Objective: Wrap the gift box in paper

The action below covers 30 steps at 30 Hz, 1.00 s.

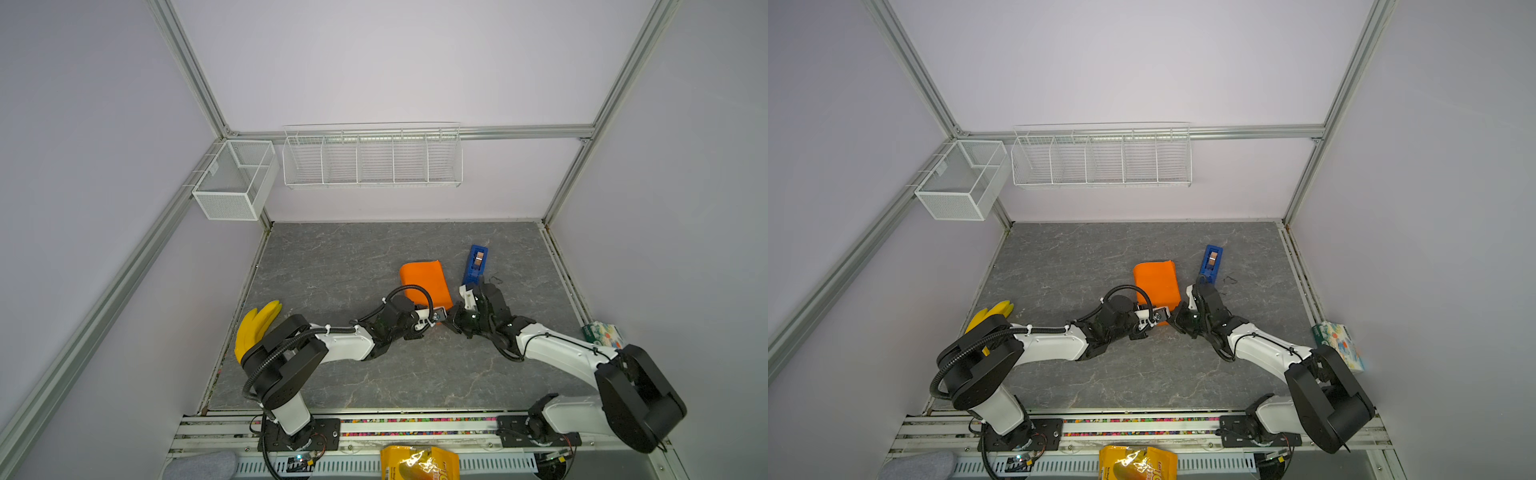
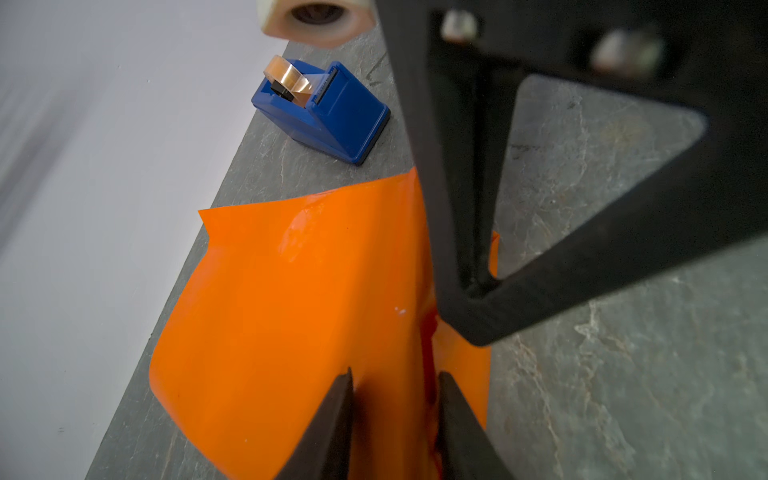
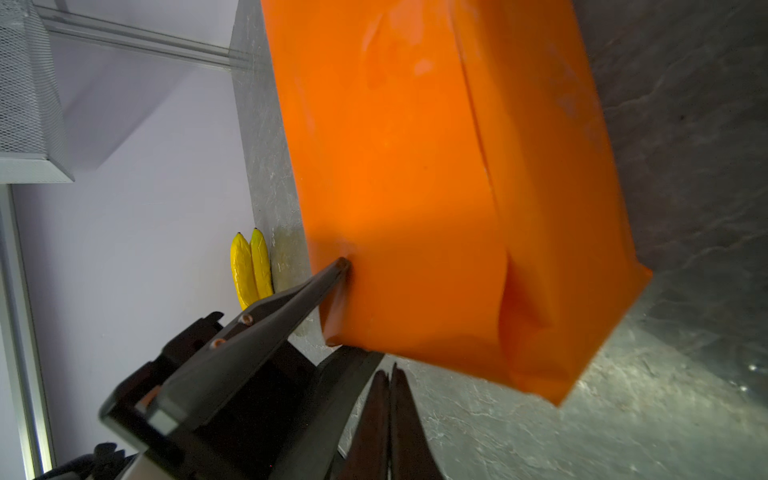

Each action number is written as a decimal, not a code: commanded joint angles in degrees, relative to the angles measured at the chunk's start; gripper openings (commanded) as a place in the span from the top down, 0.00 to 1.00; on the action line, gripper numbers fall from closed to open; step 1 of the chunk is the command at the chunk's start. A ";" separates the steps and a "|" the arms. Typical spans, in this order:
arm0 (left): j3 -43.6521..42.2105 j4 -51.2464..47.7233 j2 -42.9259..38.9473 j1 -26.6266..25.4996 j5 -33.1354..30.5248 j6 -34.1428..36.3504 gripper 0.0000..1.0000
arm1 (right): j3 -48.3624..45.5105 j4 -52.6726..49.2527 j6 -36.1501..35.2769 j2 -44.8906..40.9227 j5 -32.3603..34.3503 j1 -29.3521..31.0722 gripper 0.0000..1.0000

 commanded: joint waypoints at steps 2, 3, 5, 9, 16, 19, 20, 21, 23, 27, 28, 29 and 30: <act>0.21 -5.56 0.26 0.29 0.52 -0.32 0.66 | 3.44 0.08 -1.93 -0.28 -0.38 -0.30 0.93; 0.23 -5.61 0.34 0.28 0.59 -0.41 0.66 | 3.84 0.76 -1.86 0.52 -0.86 -0.34 0.93; 0.27 -5.51 0.44 0.27 0.45 -0.50 0.66 | 4.28 1.24 -1.79 1.91 -1.16 -0.33 0.93; 0.41 -5.83 0.35 0.29 0.51 -0.63 0.67 | 4.22 0.92 -1.80 4.38 -0.93 -0.61 0.93; 0.14 -6.40 0.02 0.29 0.56 -0.84 0.67 | 3.44 -1.42 -2.63 5.23 0.29 -1.42 0.94; 0.07 -6.66 -0.01 0.30 0.57 -0.93 0.69 | 3.64 -2.27 -3.09 4.83 0.39 -1.77 0.93; 0.01 -6.80 -0.01 0.30 0.54 -0.94 0.70 | 3.82 -2.89 -3.40 4.53 0.39 -2.08 0.93; -0.01 -6.93 0.00 0.30 0.52 -0.94 0.71 | 3.95 -3.44 -3.66 4.05 0.48 -2.22 0.94; 0.01 -7.24 0.00 0.35 0.51 -0.89 0.71 | 4.04 -4.41 -4.04 2.69 0.38 -2.78 0.93; 0.12 -7.80 -0.01 0.31 0.69 -0.94 0.72 | 5.36 -8.50 -6.61 -1.24 0.18 -5.26 0.93; 0.17 -7.89 0.07 0.26 0.76 -0.94 0.72 | 6.00 -10.07 -7.57 -1.95 0.27 -5.89 0.93; 0.33 -7.98 0.19 0.35 0.78 -0.94 0.72 | 6.57 -11.55 -8.74 -2.71 0.17 -7.05 0.93; 0.35 -8.16 0.23 0.29 0.71 -0.94 0.72 | 7.20 -12.83 -9.81 -3.19 -0.02 -8.33 0.93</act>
